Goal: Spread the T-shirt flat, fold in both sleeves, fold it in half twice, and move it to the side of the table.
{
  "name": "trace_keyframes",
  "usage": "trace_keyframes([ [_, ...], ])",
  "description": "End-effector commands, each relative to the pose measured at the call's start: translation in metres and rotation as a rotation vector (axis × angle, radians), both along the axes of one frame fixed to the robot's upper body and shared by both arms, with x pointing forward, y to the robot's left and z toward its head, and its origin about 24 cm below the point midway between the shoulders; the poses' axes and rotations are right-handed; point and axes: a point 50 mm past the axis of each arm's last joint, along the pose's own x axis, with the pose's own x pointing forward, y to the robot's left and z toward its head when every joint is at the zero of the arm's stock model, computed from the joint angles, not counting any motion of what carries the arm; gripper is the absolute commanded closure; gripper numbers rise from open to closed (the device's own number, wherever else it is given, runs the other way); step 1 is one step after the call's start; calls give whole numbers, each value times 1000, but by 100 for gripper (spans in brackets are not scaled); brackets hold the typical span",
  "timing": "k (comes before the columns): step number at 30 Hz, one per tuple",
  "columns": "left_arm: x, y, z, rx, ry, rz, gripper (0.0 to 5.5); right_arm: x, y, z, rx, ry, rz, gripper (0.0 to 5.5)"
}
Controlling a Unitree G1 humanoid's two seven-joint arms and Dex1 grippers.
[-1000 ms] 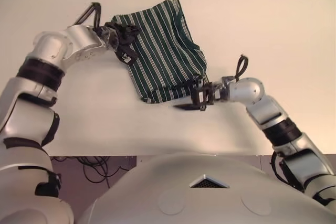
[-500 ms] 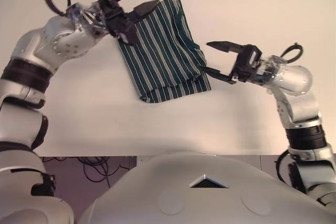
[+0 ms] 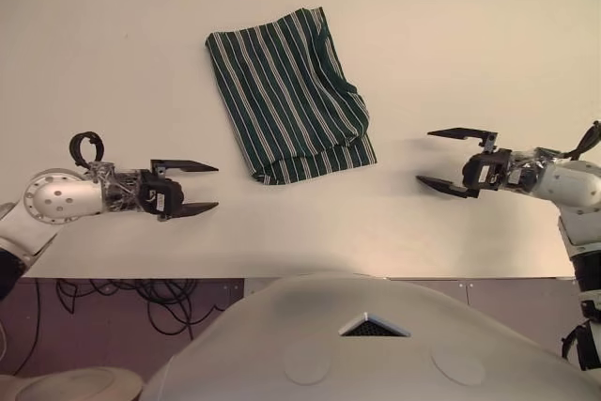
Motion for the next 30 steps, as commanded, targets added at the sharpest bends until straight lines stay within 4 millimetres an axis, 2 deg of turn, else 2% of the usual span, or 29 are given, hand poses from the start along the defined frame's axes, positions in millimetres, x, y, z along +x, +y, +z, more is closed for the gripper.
trace_keyframes([
  [1,-5,-1,-31,80,-58,-25,237,-6,10,-29,-123,21,64,142],
  [4,4,-11,-37,40,-158,-23,237,0,23,-39,-129,-1,89,142],
  [8,9,-27,-47,5,-200,-64,237,11,42,-45,-128,-38,123,142],
  [15,18,-36,-54,-11,-230,-60,237,18,57,-58,-191,-13,202,142],
  [16,16,-37,-56,-11,-216,-75,237,20,60,-59,-192,-13,210,161],
  [19,6,-40,-63,-20,-151,-116,294,23,69,-61,-191,-5,246,225],
  [23,4,-40,-66,-16,-122,-132,369,21,70,-64,-201,22,276,307],
  [30,5,-39,-67,-4,-101,-144,429,20,68,-65,-218,38,288,447],
])
